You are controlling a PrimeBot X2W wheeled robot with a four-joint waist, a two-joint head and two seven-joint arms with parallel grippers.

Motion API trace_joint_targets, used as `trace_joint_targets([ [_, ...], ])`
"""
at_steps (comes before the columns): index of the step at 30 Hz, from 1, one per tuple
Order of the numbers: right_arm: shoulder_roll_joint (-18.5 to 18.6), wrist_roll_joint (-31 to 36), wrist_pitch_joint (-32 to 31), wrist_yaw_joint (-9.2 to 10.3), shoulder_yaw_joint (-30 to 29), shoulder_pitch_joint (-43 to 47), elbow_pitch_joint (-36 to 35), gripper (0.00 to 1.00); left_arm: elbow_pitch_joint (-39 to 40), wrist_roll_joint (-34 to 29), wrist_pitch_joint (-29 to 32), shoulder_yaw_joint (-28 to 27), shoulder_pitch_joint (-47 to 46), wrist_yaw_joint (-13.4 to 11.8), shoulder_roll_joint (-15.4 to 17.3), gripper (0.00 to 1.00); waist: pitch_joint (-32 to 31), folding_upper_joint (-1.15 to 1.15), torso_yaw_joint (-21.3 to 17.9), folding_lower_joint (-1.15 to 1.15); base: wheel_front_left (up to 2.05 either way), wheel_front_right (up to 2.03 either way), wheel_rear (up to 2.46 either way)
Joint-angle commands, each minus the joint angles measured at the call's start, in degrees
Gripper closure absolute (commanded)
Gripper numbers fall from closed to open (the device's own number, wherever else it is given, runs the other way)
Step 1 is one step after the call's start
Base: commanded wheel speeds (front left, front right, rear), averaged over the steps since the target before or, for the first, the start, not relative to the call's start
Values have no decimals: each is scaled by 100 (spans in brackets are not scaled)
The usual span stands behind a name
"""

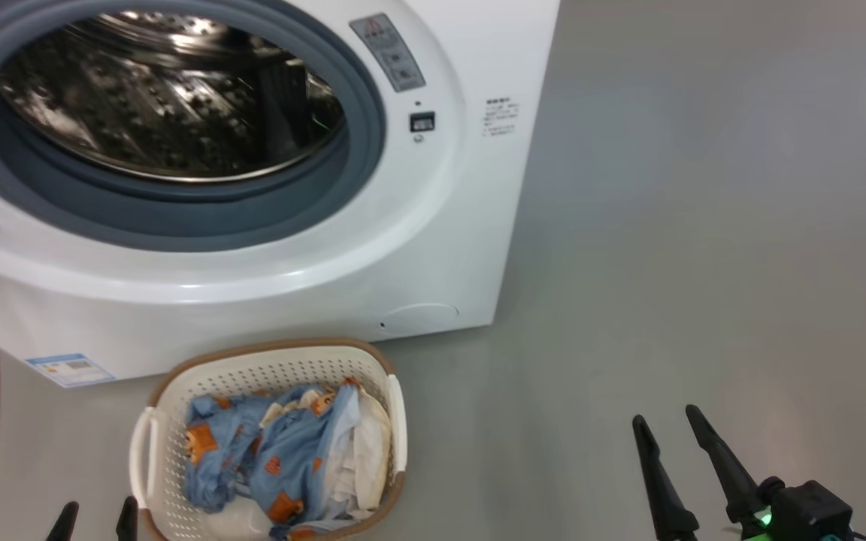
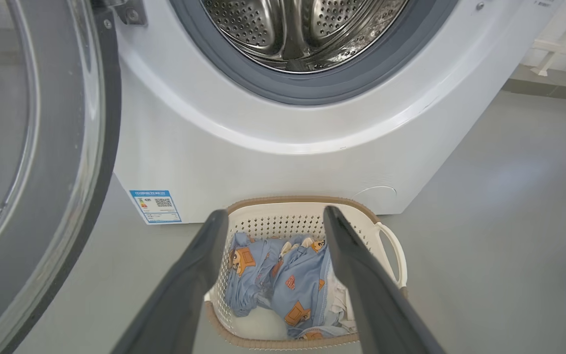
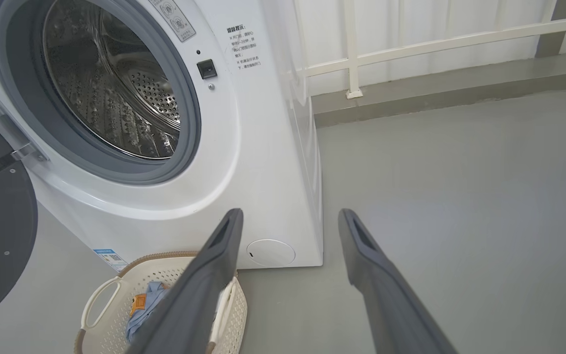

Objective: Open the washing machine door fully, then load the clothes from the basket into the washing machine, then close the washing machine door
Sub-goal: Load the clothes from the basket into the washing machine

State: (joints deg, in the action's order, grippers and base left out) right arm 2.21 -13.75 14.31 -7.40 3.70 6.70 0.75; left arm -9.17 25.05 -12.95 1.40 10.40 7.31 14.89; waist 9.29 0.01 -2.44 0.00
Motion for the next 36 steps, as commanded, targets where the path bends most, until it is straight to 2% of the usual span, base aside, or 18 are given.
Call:
trace_joint_targets([
  [1, 66, -30, 69, -9, 218, -201, -163, 0, 51, 79, 34, -153, -339, 17, 206, 0, 372, -1, -324, 0, 0, 0, 0],
  [6, 66, -369, 69, -9, 433, -344, -346, 0, -264, 363, 262, 138, -554, 17, 692, 0, 851, -1, -766, 0, 0, 0, 0],
  [11, 66, -796, 69, -9, 716, -393, -627, 0, -722, 677, 383, 47, -778, 17, 1044, 0, 1262, -1, -1231, 0, 0, 0, 0],
  [19, 66, -1026, 69, -9, 1166, -342, -1126, 0, -1448, 1244, 588, 373, -1175, 17, 1705, 0, 1872, -1, -1817, 0, 0, 0, 0],
  [26, 66, -1135, 69, -9, 1461, -322, -1470, 0, -2053, 1573, 594, 783, -1690, 17, 2315, 0, 2472, -1, -2125, 0, 0, 0, 0],
  [36, 66, -1221, 69, -9, 1755, -401, -1666, 0, -2907, 1595, 790, 998, -2408, -8, 2666, 0, 3060, -1, -2326, 0, 0, 0, 0],
])
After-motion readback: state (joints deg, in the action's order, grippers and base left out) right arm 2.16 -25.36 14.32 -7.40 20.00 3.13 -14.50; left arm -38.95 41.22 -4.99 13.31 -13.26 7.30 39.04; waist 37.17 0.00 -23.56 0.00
